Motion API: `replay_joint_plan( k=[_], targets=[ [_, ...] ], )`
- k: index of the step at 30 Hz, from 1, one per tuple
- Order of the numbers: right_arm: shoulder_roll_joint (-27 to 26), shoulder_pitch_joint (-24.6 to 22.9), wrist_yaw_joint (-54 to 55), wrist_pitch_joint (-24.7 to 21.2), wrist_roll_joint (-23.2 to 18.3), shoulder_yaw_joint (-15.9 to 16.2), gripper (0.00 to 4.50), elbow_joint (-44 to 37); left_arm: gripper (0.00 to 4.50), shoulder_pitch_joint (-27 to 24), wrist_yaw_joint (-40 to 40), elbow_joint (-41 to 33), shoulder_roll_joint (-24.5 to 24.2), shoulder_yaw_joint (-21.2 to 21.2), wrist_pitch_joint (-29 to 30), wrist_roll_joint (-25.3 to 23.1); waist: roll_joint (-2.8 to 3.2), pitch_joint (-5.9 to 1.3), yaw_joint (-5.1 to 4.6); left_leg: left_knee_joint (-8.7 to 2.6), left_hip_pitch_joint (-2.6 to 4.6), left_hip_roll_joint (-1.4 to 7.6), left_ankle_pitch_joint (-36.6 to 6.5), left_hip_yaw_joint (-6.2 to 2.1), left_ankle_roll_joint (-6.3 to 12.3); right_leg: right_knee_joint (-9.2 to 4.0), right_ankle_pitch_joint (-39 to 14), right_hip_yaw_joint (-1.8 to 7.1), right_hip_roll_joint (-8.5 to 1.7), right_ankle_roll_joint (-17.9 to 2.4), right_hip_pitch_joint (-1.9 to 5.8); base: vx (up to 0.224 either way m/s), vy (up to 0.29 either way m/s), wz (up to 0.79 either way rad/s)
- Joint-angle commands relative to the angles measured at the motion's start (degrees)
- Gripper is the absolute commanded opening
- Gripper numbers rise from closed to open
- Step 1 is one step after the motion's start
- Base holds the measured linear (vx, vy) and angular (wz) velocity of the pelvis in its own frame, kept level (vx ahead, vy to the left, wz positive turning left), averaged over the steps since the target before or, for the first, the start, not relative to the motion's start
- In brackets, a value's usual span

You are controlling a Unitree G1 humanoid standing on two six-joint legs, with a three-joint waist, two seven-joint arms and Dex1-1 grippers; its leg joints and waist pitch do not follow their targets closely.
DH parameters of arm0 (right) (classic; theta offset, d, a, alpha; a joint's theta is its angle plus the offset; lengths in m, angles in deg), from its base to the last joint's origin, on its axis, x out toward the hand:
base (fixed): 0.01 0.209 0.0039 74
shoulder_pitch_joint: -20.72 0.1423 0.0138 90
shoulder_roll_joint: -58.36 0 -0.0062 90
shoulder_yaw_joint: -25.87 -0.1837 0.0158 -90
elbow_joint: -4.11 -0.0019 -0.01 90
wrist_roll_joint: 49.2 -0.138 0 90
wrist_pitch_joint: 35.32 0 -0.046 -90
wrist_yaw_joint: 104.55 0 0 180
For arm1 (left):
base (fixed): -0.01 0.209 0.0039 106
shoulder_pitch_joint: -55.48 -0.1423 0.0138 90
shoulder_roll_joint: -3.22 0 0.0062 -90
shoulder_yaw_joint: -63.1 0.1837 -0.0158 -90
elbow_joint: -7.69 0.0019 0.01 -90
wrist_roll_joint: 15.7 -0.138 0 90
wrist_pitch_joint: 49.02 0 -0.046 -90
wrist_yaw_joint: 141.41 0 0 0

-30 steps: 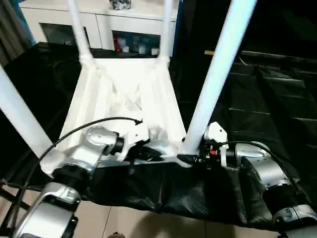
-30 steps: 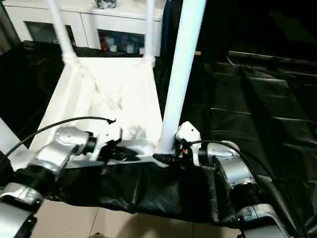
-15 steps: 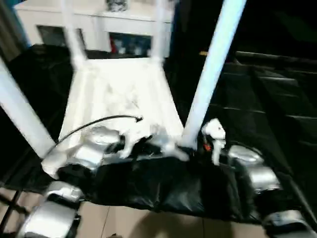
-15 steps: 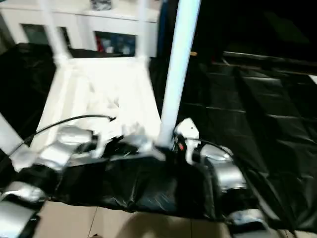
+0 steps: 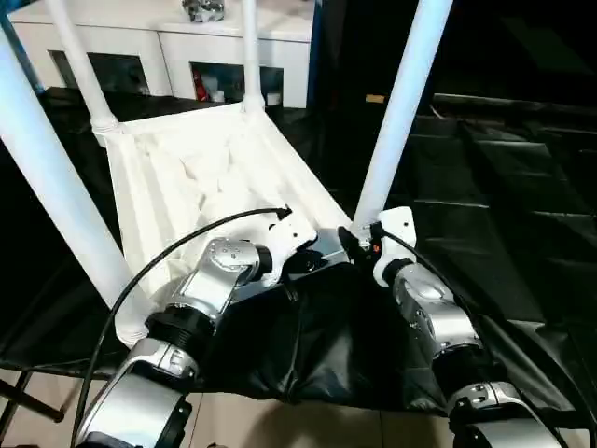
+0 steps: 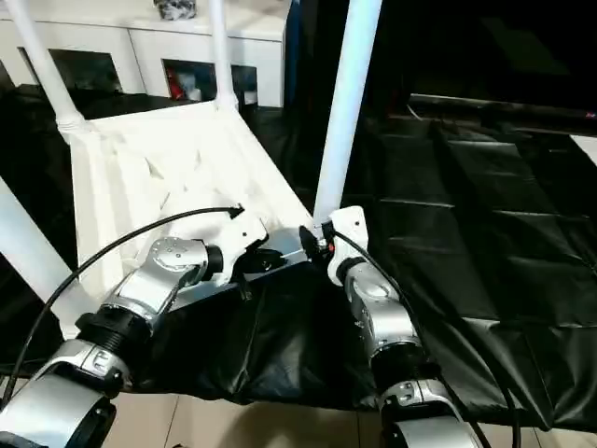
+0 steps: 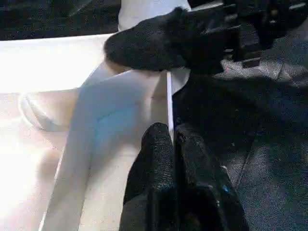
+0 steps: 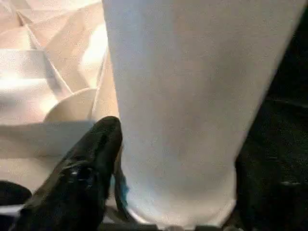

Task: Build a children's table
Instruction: Rotate leg to tighten

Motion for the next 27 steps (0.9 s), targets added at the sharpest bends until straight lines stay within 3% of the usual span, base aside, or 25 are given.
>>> replay_joint_plan(
  k=[1, 2, 9, 12, 15, 16, 19, 27],
  targets=[
    [-0.6, -0.3, -8.3, -0.6, -0.9, 3.3, 3.59, 0.0, 0.00, -1.9, -4.8, -1.2, 2.6, 3.5, -3.0, 2.2, -0.56, -2.77, 0.28, -3.67, -0.51, 0.88, -14.0, 0.20, 2.88, -4.79, -14.2, 2.22, -2.53, -10.4, 2.78, 0.000, 0.000, 0.00],
    [0.9, -0.5, -10.0, -0.3, -0.5, 3.8, 3.81, -0.5, 0.00, -2.2, -5.7, -1.5, 1.7, 3.5, -3.8, 2.4, -0.46, -2.91, 0.42, -3.56, -0.48, 0.95, -12.9, 0.21, 3.34, -4.63, -12.5, 2.20, -2.53, -10.8, 2.83, 0.000, 0.000, 0.00],
    [10.4, -1.9, -26.1, -0.1, -1.1, 6.8, 3.81, -4.0, 0.00, -2.8, -14.5, -2.4, -4.2, 4.0, -7.6, 3.2, -0.49, -3.13, 0.64, -3.04, -0.48, 1.04, -8.3, 0.42, 5.98, -3.55, -3.1, 2.11, -2.37, -14.1, 3.28, 0.000, 0.000, 0.00],
    [14.1, -3.1, -35.2, -1.1, -2.0, 9.2, 3.81, -6.8, 0.00, -2.5, -18.1, -2.5, -6.2, 3.6, -7.9, 4.0, -0.48, -3.00, 0.71, -3.07, -0.35, 1.12, -9.4, 0.50, 6.10, -3.70, -4.5, 2.13, -2.50, -14.6, 3.14, 0.000, 0.000, 0.00],
    [15.9, -3.5, -40.7, -1.3, -2.2, 10.5, 3.81, -8.2, 0.00, -2.4, -20.8, -2.7, -7.5, 3.4, -8.4, 4.4, -0.48, -2.85, 1.38, -3.15, -0.15, 1.44, -10.8, 0.60, 5.56, -3.83, -6.9, 2.08, -2.42, -14.4, 3.04, 0.000, 0.000, 0.00],
    [16.5, -3.4, -42.7, -1.5, -2.3, 11.0, 3.55, -8.4, 0.00, -2.4, -22.2, -2.9, -8.2, 3.4, -8.5, 4.9, -0.45, -2.89, 1.67, -3.15, -0.06, 1.44, -11.0, 0.62, 5.13, -3.80, -7.4, 2.08, -2.49, -14.4, 3.02, 0.000, 0.000, 0.00],
    [17.0, -3.4, -44.9, -2.2, -2.9, 11.5, 3.47, -8.8, 0.00, -2.3, -23.6, -3.1, -8.9, 3.8, -8.7, 5.3, -0.43, -2.89, 1.87, -3.19, 0.03, 1.51, -11.0, 0.62, 4.65, -3.69, -7.1, 2.11, -2.48, -14.5, 2.92, 0.000, 0.000, 0.00],
    [17.6, -3.2, -48.5, -3.6, -3.5, 12.9, 2.77, -9.5, 0.00, -2.8, -27.6, -3.9, -10.7, 4.4, -9.4, 6.3, -0.57, -3.04, 2.10, -3.06, -0.16, 1.38, -9.1, 0.58, 4.54, -3.30, -4.7, 2.04, -2.49, -14.9, 3.16, 0.000, 0.000, 0.00]
  ],
)
